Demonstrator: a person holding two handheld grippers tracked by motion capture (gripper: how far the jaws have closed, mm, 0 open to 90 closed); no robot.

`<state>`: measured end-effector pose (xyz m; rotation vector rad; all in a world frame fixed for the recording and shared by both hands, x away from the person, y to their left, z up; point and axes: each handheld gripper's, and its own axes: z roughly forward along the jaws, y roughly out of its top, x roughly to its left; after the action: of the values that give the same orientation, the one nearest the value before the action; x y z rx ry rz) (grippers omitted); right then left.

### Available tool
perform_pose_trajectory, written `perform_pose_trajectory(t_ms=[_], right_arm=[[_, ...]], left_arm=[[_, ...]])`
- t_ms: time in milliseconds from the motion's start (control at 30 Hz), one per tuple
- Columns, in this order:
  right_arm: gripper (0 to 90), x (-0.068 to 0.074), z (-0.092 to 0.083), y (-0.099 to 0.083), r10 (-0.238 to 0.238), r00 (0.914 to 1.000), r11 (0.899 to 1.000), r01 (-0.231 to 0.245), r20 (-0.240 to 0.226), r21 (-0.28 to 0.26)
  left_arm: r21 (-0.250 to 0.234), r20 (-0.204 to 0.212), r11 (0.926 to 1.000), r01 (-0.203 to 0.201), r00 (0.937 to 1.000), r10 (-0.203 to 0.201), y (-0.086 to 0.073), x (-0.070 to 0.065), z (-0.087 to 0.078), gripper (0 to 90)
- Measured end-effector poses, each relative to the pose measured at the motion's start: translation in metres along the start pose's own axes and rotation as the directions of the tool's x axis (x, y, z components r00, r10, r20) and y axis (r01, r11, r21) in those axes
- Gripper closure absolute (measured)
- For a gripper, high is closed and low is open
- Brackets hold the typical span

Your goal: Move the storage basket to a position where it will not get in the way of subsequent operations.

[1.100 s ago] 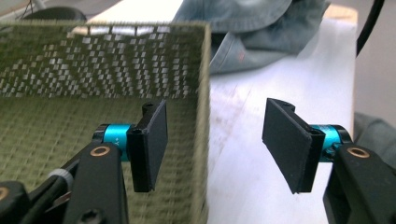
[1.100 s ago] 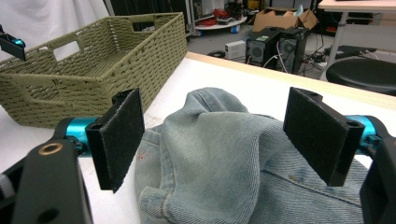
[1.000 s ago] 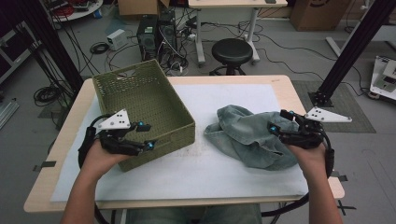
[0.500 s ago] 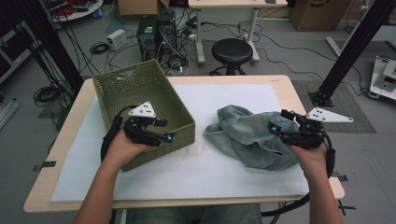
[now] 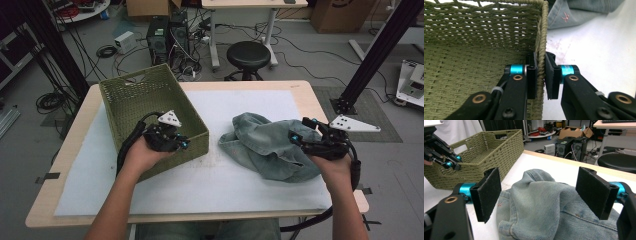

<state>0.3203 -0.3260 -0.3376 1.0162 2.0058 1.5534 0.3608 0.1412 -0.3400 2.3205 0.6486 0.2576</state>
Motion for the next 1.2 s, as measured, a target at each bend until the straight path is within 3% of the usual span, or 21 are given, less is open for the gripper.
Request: perform_pose_trajectory(t_ms=[67,233,467,667,800,867,1000,1100,1200], right_arm=[[20.8,-0.001,-0.001,0.000,0.000,1.0000,1.000,0.000,0.002,-0.002],[20.8,-0.004,-0.003,-0.002,0.009,0.9999,1.000,-0.009,0.010,-0.002],[20.8,-0.003,-0.001,-0.003,0.008,0.9999,1.000,-0.008,0.009,0.006],[20.8,0.000,0.001,-0.002,0.006,1.0000,1.000,-0.006,0.007,0.011],[20.8,0.002,0.004,-0.002,0.002,1.0000,1.000,-0.002,0.003,0.015],[20.8,0.003,0.006,-0.001,0.000,1.0000,1.000,0.000,0.001,0.016],[20.8,0.003,0.008,-0.001,-0.001,1.0000,1.000,0.001,-0.002,0.019],[20.8,0.002,0.008,0.000,-0.003,1.0000,1.000,0.003,-0.002,0.018],[20.8,0.003,0.008,0.000,-0.004,1.0000,1.000,0.004,-0.005,0.016]], left_arm=[[0.013,-0.001,0.9990,-0.043,0.9991,0.043,-0.001,-0.002,-0.003,82.8],[0.004,0.045,0.9980,-0.063,0.9970,0.063,-0.016,0.001,-0.017,82.8],[-0.031,0.094,0.9958,-0.086,0.9916,0.088,-0.057,0.008,-0.051,80.4],[-0.071,0.125,0.9951,-0.068,0.9892,0.077,-0.096,0.015,-0.082,76.5],[-0.105,0.129,0.9936,-0.041,0.9901,0.054,-0.109,0.017,-0.091,72.8],[-0.142,0.118,0.9896,-0.025,0.9921,0.042,-0.110,0.017,-0.094,69.0],[-0.201,0.089,0.9791,0.034,0.9959,-0.016,-0.102,0.015,-0.096,43.9],[-0.226,0.081,0.9733,0.039,0.9965,-0.021,-0.088,0.009,-0.092,39.3],[-0.230,0.063,0.9726,0.035,0.9978,-0.021,-0.073,0.007,-0.086,36.3]])
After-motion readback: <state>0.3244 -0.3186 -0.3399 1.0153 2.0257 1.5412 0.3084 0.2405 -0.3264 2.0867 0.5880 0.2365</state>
